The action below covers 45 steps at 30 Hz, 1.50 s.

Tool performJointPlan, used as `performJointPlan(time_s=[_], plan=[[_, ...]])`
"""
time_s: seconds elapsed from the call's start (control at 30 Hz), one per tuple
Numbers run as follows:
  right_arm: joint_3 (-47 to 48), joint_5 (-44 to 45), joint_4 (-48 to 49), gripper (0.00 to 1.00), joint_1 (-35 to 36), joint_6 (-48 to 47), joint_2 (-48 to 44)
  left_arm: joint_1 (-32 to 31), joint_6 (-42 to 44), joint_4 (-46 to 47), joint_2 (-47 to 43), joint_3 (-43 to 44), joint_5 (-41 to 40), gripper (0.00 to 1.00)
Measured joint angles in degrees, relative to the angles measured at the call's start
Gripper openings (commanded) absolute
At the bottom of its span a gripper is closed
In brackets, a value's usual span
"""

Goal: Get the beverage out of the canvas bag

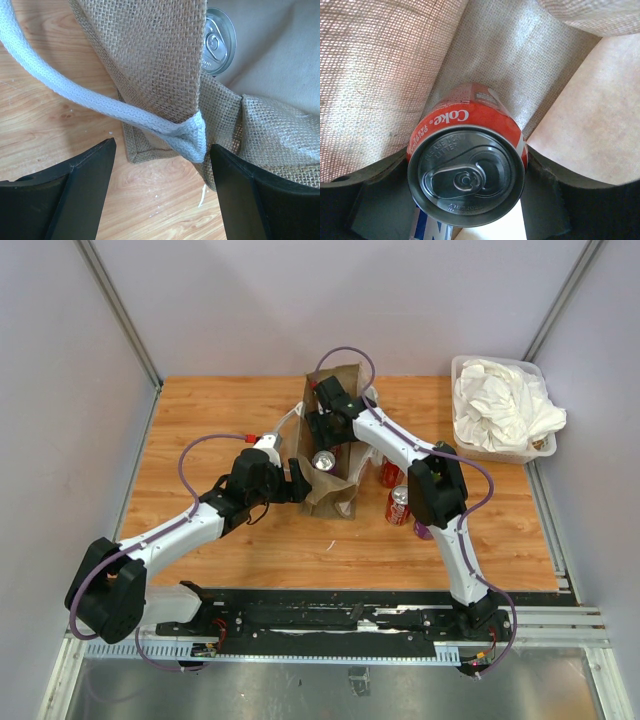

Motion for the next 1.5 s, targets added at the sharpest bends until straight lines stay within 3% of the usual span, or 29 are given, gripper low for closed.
performJointPlan(time_s=[0.4, 0.77, 1.2, 1.33, 1.5], plan=[[0.0, -1.4, 4.2, 0.01, 0.0, -5.0, -4.9, 0.0, 0.0, 0.0, 0.0, 0.0, 0.0, 0.81], [-1.2, 0.8, 4.2, 0.01, 0.9, -8.4, -24.0, 0.0, 0.0, 0.0, 0.0, 0.0, 0.0, 0.81], [-30.4, 10.0, -3.1, 0.01, 7.4, -7.2, -61.0, -0.1, 0.2, -1.5, 0.7, 1.3, -0.3, 0.81], [-39.9, 10.6, -5.8, 0.01, 9.9, -3.7, -67.4, -0.1, 0.2, -1.6, 0.7, 1.3, -0.6, 0.81], [-48.2, 9.9, -6.8, 0.01, 14.0, 0.1, -68.0, -0.1, 0.2, -1.7, 0.7, 1.3, -0.7, 0.81]])
